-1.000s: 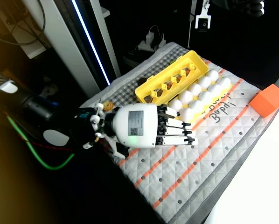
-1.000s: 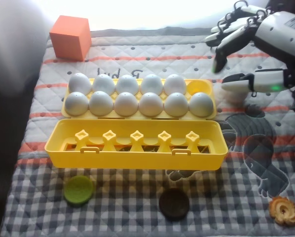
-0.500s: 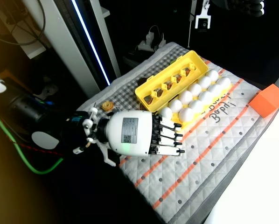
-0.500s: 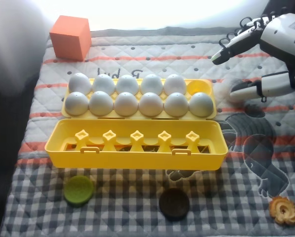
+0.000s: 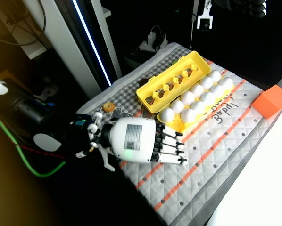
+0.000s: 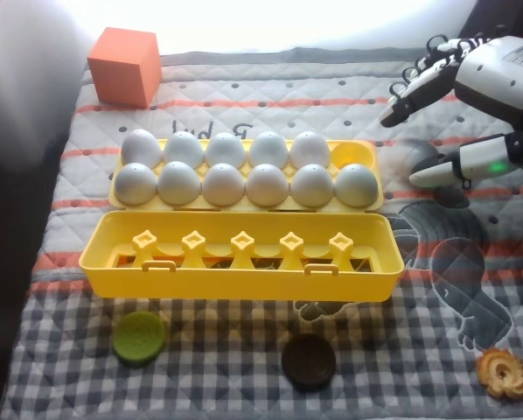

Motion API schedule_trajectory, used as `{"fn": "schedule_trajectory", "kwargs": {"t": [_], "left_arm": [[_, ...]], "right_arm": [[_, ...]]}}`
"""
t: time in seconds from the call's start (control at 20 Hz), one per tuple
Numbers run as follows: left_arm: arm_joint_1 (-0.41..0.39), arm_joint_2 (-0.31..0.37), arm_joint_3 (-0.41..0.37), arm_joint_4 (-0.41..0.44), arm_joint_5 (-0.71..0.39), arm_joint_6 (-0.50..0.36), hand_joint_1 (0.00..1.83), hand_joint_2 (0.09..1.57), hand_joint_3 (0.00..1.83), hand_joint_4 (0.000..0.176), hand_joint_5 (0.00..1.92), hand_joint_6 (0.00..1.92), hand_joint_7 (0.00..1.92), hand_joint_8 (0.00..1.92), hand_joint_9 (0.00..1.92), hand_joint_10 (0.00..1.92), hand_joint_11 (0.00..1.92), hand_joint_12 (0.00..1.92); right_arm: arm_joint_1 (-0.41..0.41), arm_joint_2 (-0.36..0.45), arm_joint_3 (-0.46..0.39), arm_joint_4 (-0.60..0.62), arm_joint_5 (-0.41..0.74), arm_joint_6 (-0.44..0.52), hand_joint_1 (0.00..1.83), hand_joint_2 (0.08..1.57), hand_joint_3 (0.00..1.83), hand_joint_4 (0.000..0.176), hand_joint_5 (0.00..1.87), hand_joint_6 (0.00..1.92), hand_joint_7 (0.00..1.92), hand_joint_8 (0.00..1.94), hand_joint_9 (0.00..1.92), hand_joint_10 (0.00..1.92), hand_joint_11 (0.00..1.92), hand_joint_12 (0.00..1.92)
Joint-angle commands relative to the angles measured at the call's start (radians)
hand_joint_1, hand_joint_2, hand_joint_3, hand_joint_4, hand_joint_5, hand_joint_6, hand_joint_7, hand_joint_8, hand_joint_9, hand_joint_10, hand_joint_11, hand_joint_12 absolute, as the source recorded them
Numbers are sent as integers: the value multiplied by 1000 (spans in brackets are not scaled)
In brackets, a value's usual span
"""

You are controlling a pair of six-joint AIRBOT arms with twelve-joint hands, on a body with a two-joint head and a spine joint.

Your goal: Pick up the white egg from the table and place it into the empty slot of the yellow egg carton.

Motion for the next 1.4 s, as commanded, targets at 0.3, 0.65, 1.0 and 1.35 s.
{"fn": "schedule_trajectory", "kwargs": {"t": [0.3, 0.65, 1.0, 1.35], "left_arm": [[-3, 4, -2, 6, -129, -12, 0, 702, 0, 70, 0, 0, 0, 0, 0, 0, 0, 0], [-3, 4, -2, 6, -129, -12, 0, 706, 2, 62, 0, 0, 0, 0, 0, 0, 0, 0], [-1, 4, -2, 6, -129, -12, 0, 708, 4, 60, 0, 0, 0, 0, 0, 0, 0, 0], [0, 4, -2, 6, -129, -12, 0, 683, 0, 70, 0, 0, 0, 0, 0, 0, 0, 0]], "right_arm": [[6, -24, 35, 37, 60, 2, 979, 906, 0, 0, 943, 0, 936, 0, 825, 0, 375, 750], [2, -26, 37, 38, 57, 3, 1030, 927, 2, 0, 1004, 4, 994, 4, 890, 12, 349, 969], [2, -25, 37, 37, 56, 10, 1103, 1059, 1, 27, 1096, 784, 1056, 1, 950, 1, 302, 1183], [2, -24, 37, 36, 57, 14, 1128, 1064, 0, 0, 1089, 793, 1094, 5, 1019, 20, 410, 1233]]}}
